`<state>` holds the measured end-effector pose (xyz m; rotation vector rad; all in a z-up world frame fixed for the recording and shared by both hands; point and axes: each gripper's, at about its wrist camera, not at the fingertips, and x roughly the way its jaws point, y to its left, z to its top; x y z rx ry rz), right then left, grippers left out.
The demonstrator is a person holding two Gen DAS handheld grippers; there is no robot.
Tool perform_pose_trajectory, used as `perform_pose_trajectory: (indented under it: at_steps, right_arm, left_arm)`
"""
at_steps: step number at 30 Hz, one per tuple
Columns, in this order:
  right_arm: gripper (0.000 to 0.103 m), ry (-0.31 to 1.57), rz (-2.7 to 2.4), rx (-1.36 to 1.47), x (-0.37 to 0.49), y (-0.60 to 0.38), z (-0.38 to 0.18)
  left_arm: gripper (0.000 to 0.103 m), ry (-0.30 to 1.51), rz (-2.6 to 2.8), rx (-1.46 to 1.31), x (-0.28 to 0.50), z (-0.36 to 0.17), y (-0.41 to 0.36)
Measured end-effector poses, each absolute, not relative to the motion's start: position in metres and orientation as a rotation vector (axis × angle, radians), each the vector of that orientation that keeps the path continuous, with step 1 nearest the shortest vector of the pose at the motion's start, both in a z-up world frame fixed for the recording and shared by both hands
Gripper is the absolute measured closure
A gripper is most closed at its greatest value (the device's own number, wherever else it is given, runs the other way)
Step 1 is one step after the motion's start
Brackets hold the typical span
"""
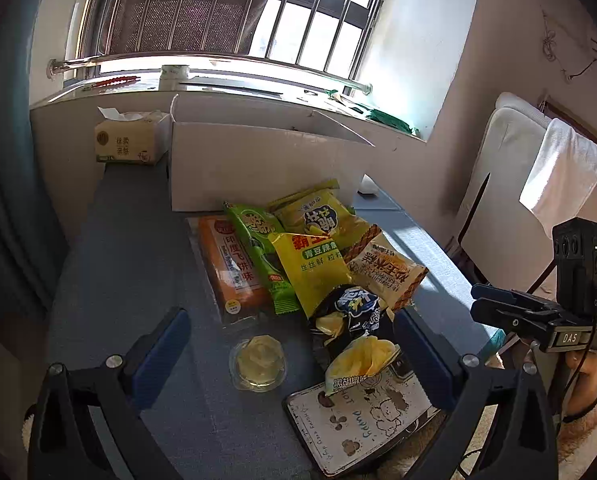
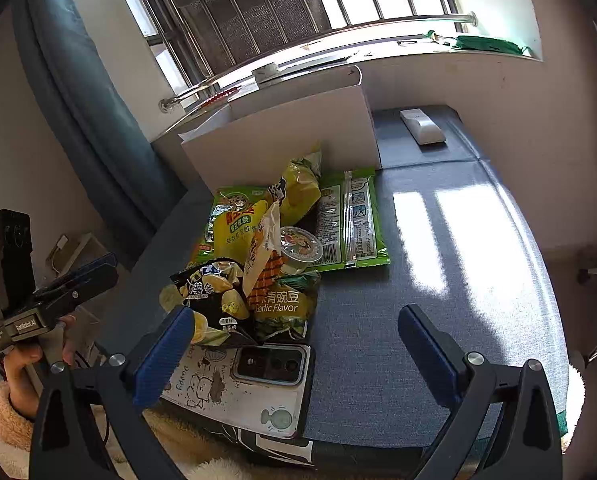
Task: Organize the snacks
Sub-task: 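Withdraw both tools from the box toward the remaining snacks, then grasp the orange-striped snack stick with the right tool while the left tool grasps the dark blue chip bag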
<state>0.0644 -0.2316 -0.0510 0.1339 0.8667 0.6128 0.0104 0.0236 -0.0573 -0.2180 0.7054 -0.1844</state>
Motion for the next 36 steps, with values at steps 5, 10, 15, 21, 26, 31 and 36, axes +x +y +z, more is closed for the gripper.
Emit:
perform_pose_trajectory:
  at_steps: [5, 10, 15, 21, 26, 31, 36]
  right_arm:
    - [0.000, 0.848, 0.637, 0.136, 0.067, -0.222, -0.052]
    - [0.000, 0.886, 0.650, 0.095, 0.086, -0.203, -0.058]
    - [0.000, 0.904, 0.661, 0.052, 0.110, -0.182, -0.063]
    - [0.000, 0.915, 0.666, -0.039, 0.125, -0.156, -0.068]
    - [0.016, 0.956, 0.676, -0.066, 0.131, -0.145, -0.075]
    - [0.083, 0.935, 0.664, -0.081, 0.129, -0.146, -0.071]
    - [0.083, 0.876, 0.668, -0.032, 0.127, -0.159, -0.049]
  left_arm:
    - [0.000, 0.716, -0.211, -0.191, 0.011, -0.059, 0.012]
    - [0.000, 0.730, -0.225, -0.174, 0.012, -0.061, 0.008]
    - [0.000, 0.743, -0.243, -0.147, 0.011, -0.065, 0.003]
    - [0.000, 0.747, -0.259, -0.130, 0.011, -0.067, -0.002]
    - [0.000, 0.764, -0.265, -0.135, 0.013, -0.071, -0.004]
    - [0.000, 0.783, -0.288, -0.139, 0.018, -0.076, -0.009]
    - [0.000, 0.819, -0.331, -0.192, 0.031, -0.080, -0.015]
